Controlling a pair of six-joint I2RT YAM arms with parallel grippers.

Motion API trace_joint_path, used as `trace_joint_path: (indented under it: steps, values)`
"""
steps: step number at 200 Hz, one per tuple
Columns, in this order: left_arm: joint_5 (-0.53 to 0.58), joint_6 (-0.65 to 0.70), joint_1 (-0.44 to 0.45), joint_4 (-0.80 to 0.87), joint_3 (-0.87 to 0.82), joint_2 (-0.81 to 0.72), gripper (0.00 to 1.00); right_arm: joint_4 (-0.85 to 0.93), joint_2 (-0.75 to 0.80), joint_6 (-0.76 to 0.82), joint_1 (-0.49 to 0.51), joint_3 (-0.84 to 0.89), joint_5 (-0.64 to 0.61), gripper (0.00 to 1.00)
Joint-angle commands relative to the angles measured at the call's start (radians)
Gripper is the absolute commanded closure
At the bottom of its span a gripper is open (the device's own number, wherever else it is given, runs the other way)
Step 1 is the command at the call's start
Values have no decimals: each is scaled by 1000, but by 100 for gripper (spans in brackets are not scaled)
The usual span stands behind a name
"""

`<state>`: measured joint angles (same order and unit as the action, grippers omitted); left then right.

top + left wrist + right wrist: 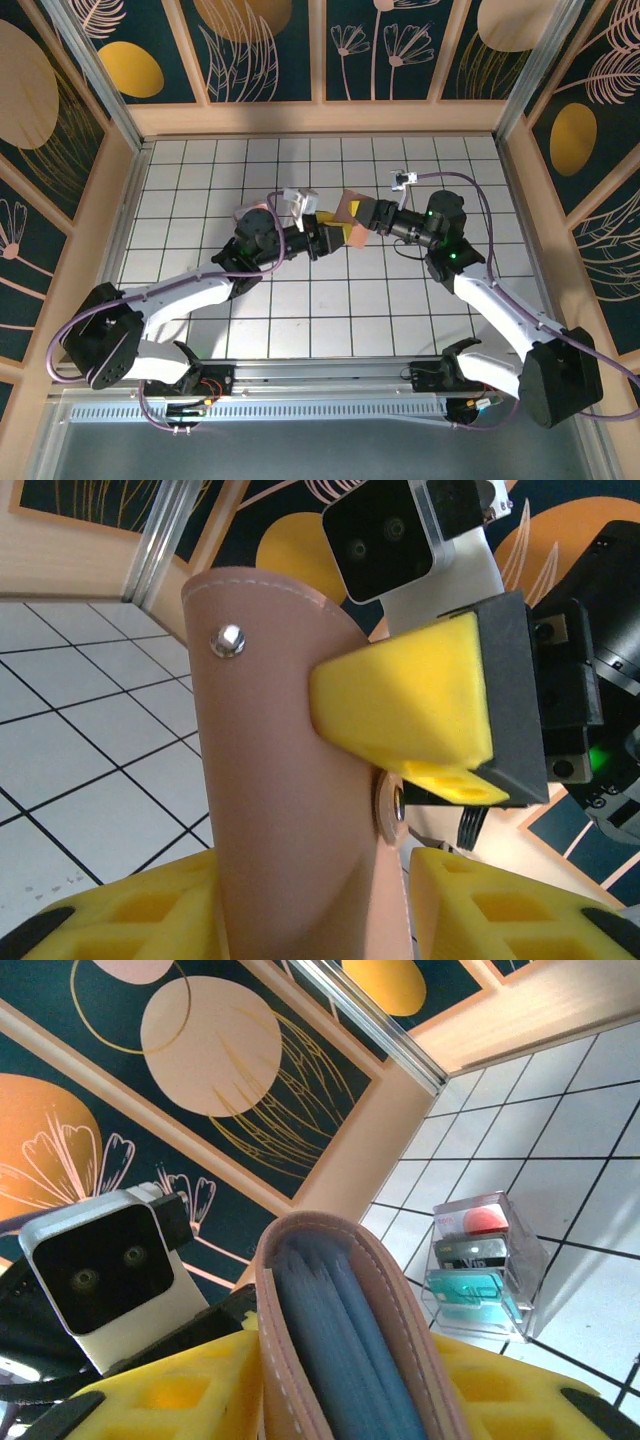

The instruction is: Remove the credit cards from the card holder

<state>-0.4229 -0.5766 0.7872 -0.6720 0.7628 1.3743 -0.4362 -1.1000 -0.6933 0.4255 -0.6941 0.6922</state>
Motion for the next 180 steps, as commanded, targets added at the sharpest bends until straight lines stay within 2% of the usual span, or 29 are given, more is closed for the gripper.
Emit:
trace_joint_path:
  steps: [1, 23, 41, 62, 87, 102, 114, 128, 154, 180]
  values:
    - [-21, 11, 6, 1, 61, 13, 54, 69, 23, 63, 6, -52, -23, 61]
    - [-28, 34, 6, 40, 82, 23, 63, 113, 22, 88, 6, -70, -29, 61]
    - [-34, 43, 6, 49, 85, 24, 67, 127, 19, 95, 6, -77, -24, 61]
    - [-38, 54, 4, 52, 80, 17, 77, 145, 16, 107, 6, -88, -26, 61]
    - [-37, 66, 4, 54, 76, 12, 88, 183, 4, 126, 6, -108, -40, 56]
    - [-11, 67, 4, 52, 68, 5, 90, 240, 2, 145, 6, -136, -77, 53]
    - [20, 69, 4, 48, 56, -2, 92, 303, 3, 153, 6, -160, -136, 42]
    - [65, 75, 4, 48, 42, -13, 95, 371, 9, 149, 6, -183, -223, 37]
    - [166, 88, 4, 50, 18, -28, 100, 514, 25, 100, 15, -215, -423, 37]
    - [223, 100, 4, 35, 3, -25, 100, 623, 29, 42, 70, -247, -586, 45]
